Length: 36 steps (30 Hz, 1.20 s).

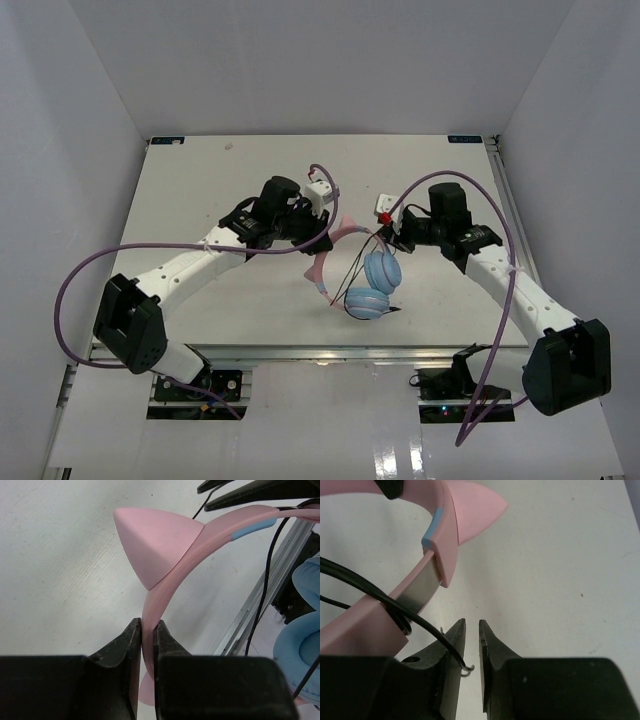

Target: Wrap the headphones

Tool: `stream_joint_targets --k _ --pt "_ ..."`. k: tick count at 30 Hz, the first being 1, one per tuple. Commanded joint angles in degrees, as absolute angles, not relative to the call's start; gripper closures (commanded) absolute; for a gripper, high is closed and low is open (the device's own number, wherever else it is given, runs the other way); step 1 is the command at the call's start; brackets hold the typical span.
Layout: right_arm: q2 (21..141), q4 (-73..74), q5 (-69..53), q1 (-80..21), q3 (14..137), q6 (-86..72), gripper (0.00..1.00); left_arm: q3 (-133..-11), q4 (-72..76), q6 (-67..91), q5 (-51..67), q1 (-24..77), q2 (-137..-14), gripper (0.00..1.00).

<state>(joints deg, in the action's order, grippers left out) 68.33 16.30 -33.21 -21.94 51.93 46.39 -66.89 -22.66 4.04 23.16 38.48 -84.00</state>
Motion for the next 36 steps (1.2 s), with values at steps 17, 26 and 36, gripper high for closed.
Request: stream_joint_targets --k 17,26,36 --pt "74.1 8.1 -62.4 -14.7 53.7 28.3 0.76 -72.3 -15.7 14.8 24.8 38.7 -73.9 1.0" --pt "74.9 1.5 -67.1 -12.2 51.8 20.5 0.76 -68.8 -9.7 20.2 19.9 38.7 -71.1 1.0" --pt "74.8 -3.2 -68.2 -10.2 49.5 17.0 0.77 -62.3 -2.6 27.2 14.1 38.7 -69.3 1.0"
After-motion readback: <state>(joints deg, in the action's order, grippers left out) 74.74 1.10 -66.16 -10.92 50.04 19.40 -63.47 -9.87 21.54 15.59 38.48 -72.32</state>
